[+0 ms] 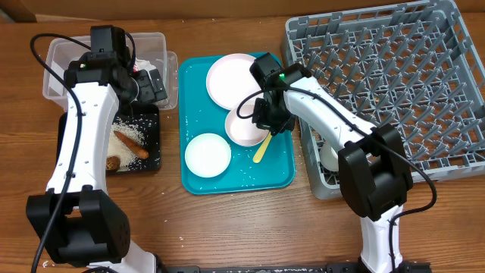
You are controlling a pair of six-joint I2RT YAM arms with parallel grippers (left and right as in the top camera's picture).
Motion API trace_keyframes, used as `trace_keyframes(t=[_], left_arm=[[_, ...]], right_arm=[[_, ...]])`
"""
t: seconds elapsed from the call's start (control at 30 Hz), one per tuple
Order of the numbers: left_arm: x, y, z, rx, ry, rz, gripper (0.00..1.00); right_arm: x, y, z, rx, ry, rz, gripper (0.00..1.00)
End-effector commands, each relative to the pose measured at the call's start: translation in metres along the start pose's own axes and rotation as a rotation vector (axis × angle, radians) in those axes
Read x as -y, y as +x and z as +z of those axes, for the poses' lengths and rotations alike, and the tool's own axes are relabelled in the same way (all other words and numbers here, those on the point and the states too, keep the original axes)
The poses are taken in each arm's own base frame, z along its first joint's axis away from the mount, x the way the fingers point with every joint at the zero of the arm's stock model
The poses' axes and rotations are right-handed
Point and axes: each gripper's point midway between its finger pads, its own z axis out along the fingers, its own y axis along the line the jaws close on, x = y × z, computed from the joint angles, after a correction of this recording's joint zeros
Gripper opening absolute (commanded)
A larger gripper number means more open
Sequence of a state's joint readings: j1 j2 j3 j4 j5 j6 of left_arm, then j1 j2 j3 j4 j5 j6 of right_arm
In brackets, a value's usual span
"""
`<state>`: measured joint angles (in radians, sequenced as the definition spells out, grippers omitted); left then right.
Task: Sort waste into correct bins and load items into the dishwasher
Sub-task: 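Grasp the rim of the pink bowl on the teal tray with the right gripper, then carry the pink bowl right over the grey dish rack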
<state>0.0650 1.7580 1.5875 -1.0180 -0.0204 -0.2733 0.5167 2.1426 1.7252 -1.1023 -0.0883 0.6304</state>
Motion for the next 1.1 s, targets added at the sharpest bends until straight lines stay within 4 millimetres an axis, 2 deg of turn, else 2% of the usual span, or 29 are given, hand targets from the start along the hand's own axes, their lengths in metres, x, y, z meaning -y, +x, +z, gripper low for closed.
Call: trace_keyframes(t=[0.0,0.33,0.43,0.47,0.5,0.7,0.83,1.07], left_arm=[[-0.001,-0.004,-0.006,0.022,-0.009,0.017,1.0],[-0.001,-0.004,-0.006,0.022,-0.009,0.017,1.0],[-0.001,-0.003,-0.006,0.022,-0.01,0.017,1.0],[-0.001,-0.003,-0.006,0.022,-0.01,0.017,1.0],[-0.001,-0.003,-0.006,0.022,-0.01,0.017,1.0],[-0.001,-0.003,-0.006,0.022,-0.01,0.017,1.0],[-0.001,-0.003,-0.006,0.022,-0.01,0.017,1.0],[-0.001,-0.003,-0.006,0.022,-0.009,0.017,1.0]], right_arm=[[0.003,-0.001,0.005,-0.003,0.014,0.002,0.04],[0.001,-0.003,0.005,0.008,0.005,-0.004,0.04],[0.0,-0.003,0.006,0.009,0.004,-0.005,0.37],[-0.001,-0.003,0.006,0.011,0.002,-0.008,0.52],[-0.002,-0.003,0.006,0.011,0.001,-0.009,0.55],[-0.004,-0.004,0.007,0.017,-0.004,-0.011,0.55],[-0.005,-0.004,0.007,0.021,-0.008,-0.014,0.47],[-0.01,0.001,0.016,0.023,-0.012,-0.033,0.46]])
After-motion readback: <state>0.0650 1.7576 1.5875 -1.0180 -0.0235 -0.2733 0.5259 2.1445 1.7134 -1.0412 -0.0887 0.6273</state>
